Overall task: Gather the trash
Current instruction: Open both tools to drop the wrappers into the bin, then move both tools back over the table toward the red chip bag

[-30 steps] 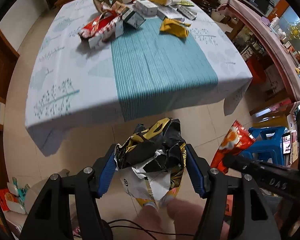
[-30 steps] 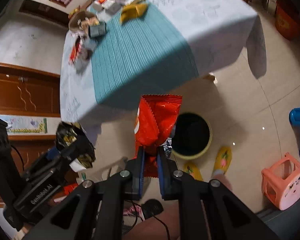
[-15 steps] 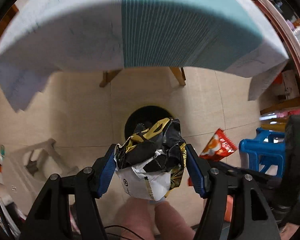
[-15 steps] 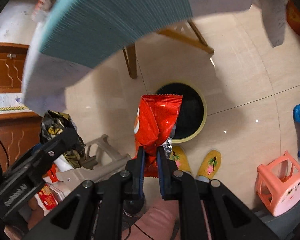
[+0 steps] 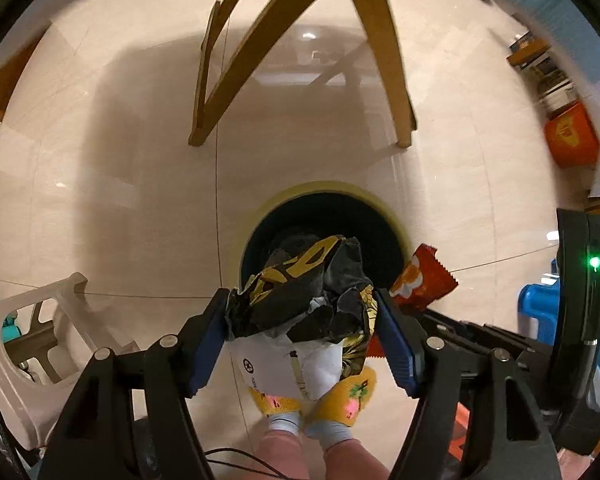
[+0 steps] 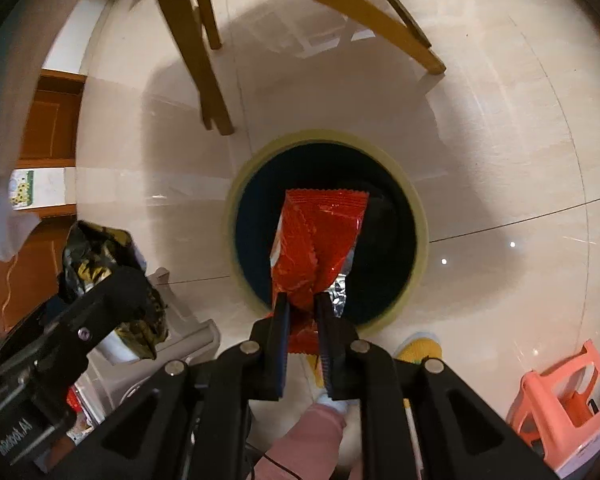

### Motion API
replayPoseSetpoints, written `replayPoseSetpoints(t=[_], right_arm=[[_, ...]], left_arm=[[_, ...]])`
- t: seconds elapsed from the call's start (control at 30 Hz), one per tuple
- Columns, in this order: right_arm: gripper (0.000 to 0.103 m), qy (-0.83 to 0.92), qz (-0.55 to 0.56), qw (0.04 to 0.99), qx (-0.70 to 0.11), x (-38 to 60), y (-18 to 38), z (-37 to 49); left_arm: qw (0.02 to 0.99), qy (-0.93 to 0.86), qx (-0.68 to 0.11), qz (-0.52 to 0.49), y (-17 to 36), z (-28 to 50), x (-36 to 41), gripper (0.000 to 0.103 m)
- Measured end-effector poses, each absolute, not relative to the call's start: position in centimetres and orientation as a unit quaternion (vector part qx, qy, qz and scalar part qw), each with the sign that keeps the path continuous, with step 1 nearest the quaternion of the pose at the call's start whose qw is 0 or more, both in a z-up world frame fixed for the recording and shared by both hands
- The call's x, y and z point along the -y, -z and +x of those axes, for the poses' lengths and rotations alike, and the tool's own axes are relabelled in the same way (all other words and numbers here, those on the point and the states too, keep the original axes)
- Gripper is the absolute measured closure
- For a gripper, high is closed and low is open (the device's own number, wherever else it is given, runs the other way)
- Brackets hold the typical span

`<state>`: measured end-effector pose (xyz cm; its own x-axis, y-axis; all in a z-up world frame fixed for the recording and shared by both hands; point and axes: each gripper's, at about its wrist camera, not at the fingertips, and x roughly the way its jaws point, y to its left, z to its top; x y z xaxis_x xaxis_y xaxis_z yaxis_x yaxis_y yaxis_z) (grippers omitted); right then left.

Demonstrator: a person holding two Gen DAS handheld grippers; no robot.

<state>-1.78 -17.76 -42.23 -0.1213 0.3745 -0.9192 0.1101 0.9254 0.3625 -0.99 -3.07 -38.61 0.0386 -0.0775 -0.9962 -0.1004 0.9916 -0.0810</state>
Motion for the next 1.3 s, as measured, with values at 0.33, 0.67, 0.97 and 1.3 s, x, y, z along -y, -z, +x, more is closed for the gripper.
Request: replayPoseSetpoints(t=[0.33, 0.67, 0.97, 1.3], right_arm=[[0.042, -0.097, 0.178, 0.64, -0.741, 17.5, 43.8, -1.0], [0.036, -0.092, 0.173, 0.649, -0.735, 17.8, 38.9, -1.6], [0.036, -0.099, 0.182, 0.658, -0.724, 19.0, 29.3, -3.6], [0.036, -0.144, 0.145, 0.704, -0.681, 19.6, 16.6, -4.9]], left_arm=[[0.718, -0.013, -0.693, -0.063, 39.0, 0.0, 1.9, 0.007], [0.714, -0.021, -0.697, -0.053, 33.8, -1.0, 0.9, 0.005], [0.729, -0.014, -0.685, -0.013, 24.0, -2.7, 1.5, 0.005], [0.769, -0.022, -0.639, -0.015, 11.0, -4.2, 1.1, 0.005]])
